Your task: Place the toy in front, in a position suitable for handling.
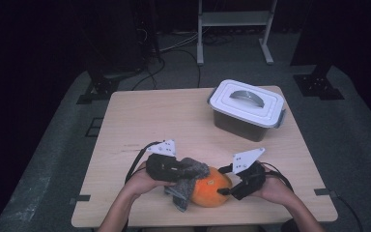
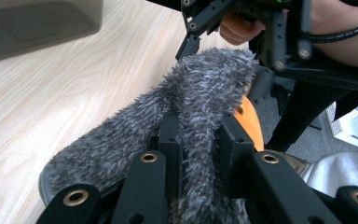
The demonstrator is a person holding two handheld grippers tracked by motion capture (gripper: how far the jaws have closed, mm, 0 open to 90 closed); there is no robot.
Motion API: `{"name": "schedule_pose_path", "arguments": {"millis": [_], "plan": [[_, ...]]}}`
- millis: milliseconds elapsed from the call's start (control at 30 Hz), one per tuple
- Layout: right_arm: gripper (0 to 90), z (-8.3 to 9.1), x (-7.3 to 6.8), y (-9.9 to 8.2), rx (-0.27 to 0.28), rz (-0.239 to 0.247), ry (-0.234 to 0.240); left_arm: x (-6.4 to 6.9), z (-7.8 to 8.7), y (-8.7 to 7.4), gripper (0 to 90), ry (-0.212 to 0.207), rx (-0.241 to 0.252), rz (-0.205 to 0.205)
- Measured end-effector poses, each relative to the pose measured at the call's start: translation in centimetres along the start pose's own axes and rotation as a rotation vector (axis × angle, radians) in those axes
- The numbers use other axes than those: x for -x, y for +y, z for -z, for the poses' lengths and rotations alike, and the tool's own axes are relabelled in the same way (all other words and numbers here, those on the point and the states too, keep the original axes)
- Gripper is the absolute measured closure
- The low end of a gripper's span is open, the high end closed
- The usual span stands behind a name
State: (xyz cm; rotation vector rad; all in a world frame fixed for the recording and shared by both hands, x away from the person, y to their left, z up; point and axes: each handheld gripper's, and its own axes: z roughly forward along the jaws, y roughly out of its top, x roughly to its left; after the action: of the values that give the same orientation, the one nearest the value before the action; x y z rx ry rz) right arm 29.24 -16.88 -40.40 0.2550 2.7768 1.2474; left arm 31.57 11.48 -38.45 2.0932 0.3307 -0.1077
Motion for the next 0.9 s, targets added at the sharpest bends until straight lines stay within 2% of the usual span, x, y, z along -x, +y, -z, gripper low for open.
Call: {"name": "schedule_pose_path", "arguments": {"millis": [100, 200, 300, 367, 500, 567, 633, 700, 800, 900], "plan": [[28.1, -0.3, -0.6, 0.8, 0.014, 0.006, 0.0, 0.3, -0.1, 0.0, 74.0, -0.01, -0.002, -0.004], [37.0, -0.5, -0.9, 1.1, 0.0, 0.022, -0.012, 0.4, 0.0, 0.1, 74.0, 0.0, -0.005, -0.016], [46.0, -0.4, -0.3, 0.6, 0.004, 0.01, -0.01, 0.2, 0.5, 0.1, 74.1, -0.001, 0.014, -0.008], [47.9, -0.1, 0.4, 0.0, 0.022, -0.014, -0.008, 0.1, 0.7, 0.0, 74.0, -0.011, 0.027, 0.0], [49.1, 0.4, 1.5, -0.9, 0.046, -0.063, -0.012, -0.1, 0.0, 0.0, 74.0, -0.014, 0.013, 0.0], [47.3, 0.4, 1.6, -0.8, 0.046, -0.073, -0.014, -0.2, -0.5, 0.1, 74.0, -0.018, 0.014, 0.007], [38.6, 0.5, 1.5, -0.7, 0.042, -0.073, -0.023, -0.4, -0.8, 0.3, 74.0, -0.019, 0.018, 0.011], [31.7, 0.9, 0.9, -0.3, 0.047, -0.056, -0.073, -0.4, -0.9, 0.4, 74.1, -0.016, 0.021, 0.016], [29.1, 1.5, -0.2, 0.6, 0.067, -0.039, -0.088, -0.3, -1.2, 0.7, 74.0, -0.028, 0.028, 0.023], [26.1, 1.0, -0.8, 1.3, 0.039, -0.032, -0.09, 0.0, -1.5, 1.2, 74.0, -0.034, 0.028, 0.006]]}}
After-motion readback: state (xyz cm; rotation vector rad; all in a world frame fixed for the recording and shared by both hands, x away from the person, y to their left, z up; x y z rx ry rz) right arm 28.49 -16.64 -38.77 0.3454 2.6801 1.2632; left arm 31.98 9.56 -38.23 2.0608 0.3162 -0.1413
